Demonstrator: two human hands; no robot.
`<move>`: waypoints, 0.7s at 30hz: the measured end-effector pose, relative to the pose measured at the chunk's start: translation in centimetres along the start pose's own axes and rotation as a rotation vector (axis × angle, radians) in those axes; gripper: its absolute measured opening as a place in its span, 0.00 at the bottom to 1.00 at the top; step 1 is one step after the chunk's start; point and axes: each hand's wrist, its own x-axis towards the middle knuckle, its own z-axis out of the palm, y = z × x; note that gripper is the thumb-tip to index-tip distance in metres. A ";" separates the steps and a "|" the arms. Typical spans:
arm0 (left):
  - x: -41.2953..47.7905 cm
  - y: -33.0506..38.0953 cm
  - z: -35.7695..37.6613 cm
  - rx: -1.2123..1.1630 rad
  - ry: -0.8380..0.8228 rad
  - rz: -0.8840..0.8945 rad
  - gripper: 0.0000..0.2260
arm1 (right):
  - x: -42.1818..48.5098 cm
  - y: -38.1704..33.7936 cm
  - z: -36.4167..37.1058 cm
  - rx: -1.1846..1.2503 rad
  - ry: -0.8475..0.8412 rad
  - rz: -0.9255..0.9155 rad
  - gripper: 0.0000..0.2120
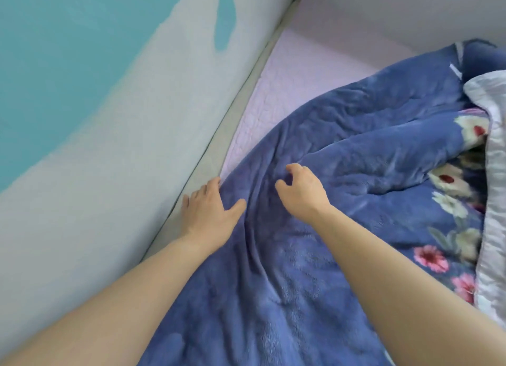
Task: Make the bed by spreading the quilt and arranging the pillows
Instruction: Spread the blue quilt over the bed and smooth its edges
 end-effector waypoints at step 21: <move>3.6 0.3 6.0 0.266 0.046 0.412 0.26 | 14.7 1.4 -2.2 0.414 0.186 0.492 0.19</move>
